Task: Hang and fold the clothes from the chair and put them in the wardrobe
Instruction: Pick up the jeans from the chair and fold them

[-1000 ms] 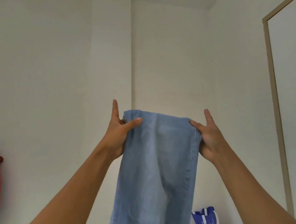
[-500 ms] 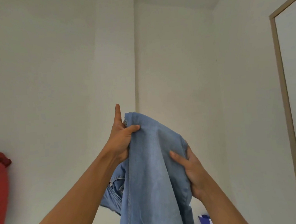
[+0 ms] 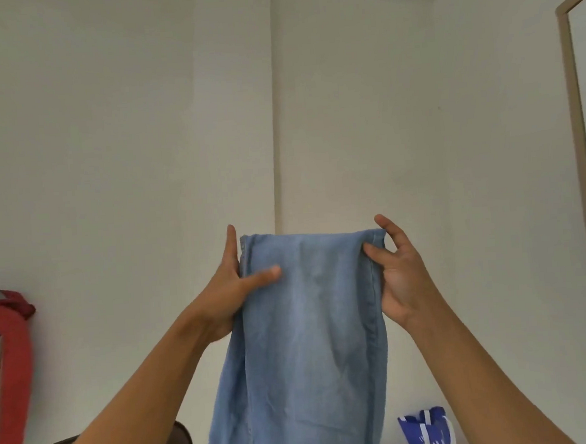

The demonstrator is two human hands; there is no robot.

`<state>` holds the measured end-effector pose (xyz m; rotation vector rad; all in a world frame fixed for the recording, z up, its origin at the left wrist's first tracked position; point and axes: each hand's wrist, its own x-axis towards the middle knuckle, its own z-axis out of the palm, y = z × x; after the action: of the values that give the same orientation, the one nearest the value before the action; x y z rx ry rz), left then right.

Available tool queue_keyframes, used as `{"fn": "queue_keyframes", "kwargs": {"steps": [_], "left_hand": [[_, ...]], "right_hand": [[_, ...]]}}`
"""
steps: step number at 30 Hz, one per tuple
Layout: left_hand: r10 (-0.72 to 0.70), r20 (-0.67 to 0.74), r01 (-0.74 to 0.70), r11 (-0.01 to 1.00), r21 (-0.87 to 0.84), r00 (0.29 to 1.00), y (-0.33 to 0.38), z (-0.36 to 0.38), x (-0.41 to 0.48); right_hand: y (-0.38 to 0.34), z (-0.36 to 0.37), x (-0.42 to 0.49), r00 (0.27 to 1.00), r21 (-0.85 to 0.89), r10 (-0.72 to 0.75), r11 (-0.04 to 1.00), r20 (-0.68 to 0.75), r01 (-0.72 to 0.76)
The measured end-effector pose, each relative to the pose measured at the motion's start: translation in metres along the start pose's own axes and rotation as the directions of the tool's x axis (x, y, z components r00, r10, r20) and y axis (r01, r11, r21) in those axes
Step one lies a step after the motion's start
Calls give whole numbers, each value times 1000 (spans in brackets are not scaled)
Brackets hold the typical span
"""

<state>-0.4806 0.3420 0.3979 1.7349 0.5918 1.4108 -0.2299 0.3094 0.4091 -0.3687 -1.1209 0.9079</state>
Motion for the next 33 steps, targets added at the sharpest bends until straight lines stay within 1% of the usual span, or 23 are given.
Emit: {"fn": "queue_keyframes", "kwargs": {"steps": [1, 2, 5, 6, 8, 9, 11, 12, 15, 16, 18, 19, 20, 22, 23, 25, 26, 27, 29, 30, 31, 32, 33], "left_hand": [[-1, -5, 1, 999, 44, 1000, -6, 3, -4], [3, -38, -1, 999, 53, 999, -10, 5, -5], [67, -157, -69, 998, -6, 985, -12, 10, -3], [90, -174, -98, 994, -39, 981, -9, 12, 0], [123, -187, -147, 982, -117, 975, 0, 19, 6], [132, -183, -158, 978, -139, 974, 4, 22, 9], [142, -150, -162, 978, -133, 978, 9, 28, 11], [147, -130, -162, 980, -113, 981, 10, 31, 11], [143, -112, -148, 988, -37, 983, 16, 33, 14], [134, -100, -139, 990, -36, 986, 19, 29, 17], [117, -51, -122, 988, -97, 992, 26, 18, 19], [109, -23, -111, 987, -118, 994, 27, 16, 15], [94, -3, -94, 990, -101, 996, 24, 14, 9], [58, 15, -58, 998, 2, 998, 5, 13, -8], [49, 8, -50, 998, 38, 999, -4, 13, -17], [71, -72, -68, 997, 39, 995, -14, 14, -23], [88, -124, -86, 996, 21, 988, -14, 16, -21], [110, -161, -111, 994, -1, 981, -10, 19, -19], [141, -209, -153, 987, -43, 968, 0, 24, -10], [152, -218, -170, 983, -69, 964, 5, 27, -7], [158, -219, -181, 979, -92, 963, 8, 28, -4], [159, -210, -185, 976, -110, 965, 11, 30, -2], [159, -198, -186, 975, -125, 967, 14, 32, -1]], "right_hand": [[2, 3, 1, 999, -10, -9, 1000, -39, 9], [5, 3, 2, 997, -34, -12, 999, -72, 10], [5, -2, 2, 992, -152, -29, 988, -125, 10], [0, -7, 1, 994, -196, -30, 980, -105, 8], [-9, -17, -8, 1000, -289, 18, 957, 3, -17], [-10, -21, -16, 997, -371, 57, 928, 58, -32], [0, -26, -34, 990, -538, 103, 843, 98, -35], [7, -29, -39, 989, -555, 120, 830, 87, -52], [17, -32, -43, 993, -432, 113, 898, 38, -86], [16, -33, -40, 996, -396, 83, 915, 17, -70], [11, -29, -32, 1000, -367, 22, 930, -23, -28], [9, -26, -28, 999, -380, -9, 925, -32, -4], [9, -23, -23, 999, -407, -38, 913, -31, 22], [12, -18, -19, 996, -457, -90, 886, -18, 72], [14, -15, -18, 994, -469, -107, 879, -16, 87], [17, -8, -18, 993, -527, -115, 845, -10, 93], [17, -6, -17, 994, -592, -107, 802, -10, 80], [17, -6, -15, 995, -682, -99, 729, -6, 68], [12, -4, -14, 995, -865, -103, 499, 2, 53], [9, -3, -16, 993, -926, -115, 374, 6, 48], [8, -1, -19, 990, -962, -139, 269, 12, 49], [7, -1, -23, 986, -981, -168, 190, 14, 47], [8, -2, -26, 982, -986, -190, 161, -2, 29]]}}
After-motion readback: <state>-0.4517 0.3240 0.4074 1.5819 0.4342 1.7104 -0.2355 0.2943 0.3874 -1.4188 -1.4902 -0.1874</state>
